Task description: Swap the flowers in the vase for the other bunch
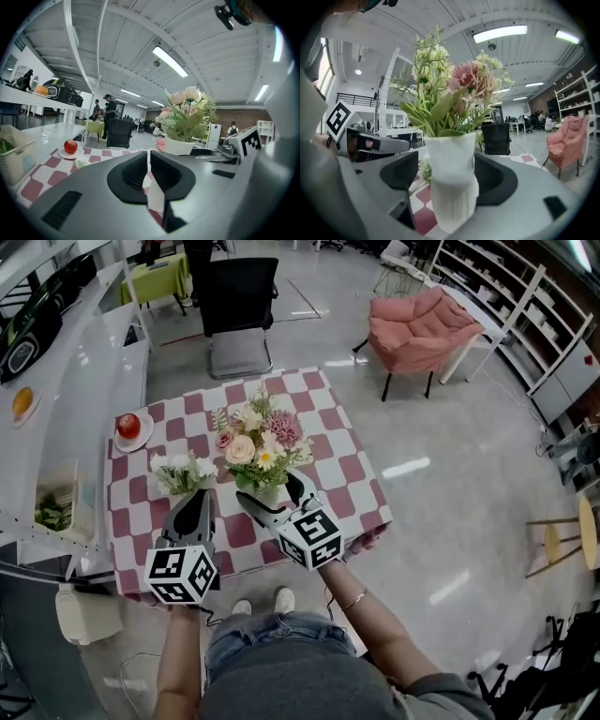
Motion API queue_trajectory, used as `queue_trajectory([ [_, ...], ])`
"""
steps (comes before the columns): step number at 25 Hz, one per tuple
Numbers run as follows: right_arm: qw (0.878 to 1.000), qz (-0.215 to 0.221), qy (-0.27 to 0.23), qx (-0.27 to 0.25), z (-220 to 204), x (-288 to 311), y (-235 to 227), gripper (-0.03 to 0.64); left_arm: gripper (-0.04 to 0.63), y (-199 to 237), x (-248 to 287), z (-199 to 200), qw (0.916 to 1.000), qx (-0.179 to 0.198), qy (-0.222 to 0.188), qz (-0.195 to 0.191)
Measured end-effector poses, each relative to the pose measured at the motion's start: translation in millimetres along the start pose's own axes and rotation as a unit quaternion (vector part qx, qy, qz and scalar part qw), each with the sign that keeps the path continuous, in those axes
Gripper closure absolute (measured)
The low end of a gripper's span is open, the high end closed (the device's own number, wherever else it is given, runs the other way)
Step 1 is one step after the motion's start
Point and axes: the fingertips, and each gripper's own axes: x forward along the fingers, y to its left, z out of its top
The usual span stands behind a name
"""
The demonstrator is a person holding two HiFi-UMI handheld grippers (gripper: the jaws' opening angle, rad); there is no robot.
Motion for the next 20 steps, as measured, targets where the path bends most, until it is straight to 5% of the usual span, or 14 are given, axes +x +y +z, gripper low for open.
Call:
queue_trajectory([
  [16, 0.999, -0.004, 0.012, -0.034, -6.3, 2.3, -9.6, 0.330, 0.422, -49.5, -4.7, 24.7, 0.9980, 0.045, -0.001, -0.045],
  [20, 0.999, -0.007, 0.012, -0.035, -7.6, 2.9, -9.6, 0.333, 0.385, -68.6, 1.5, 32.9, 0.9947, 0.085, 0.000, -0.059],
])
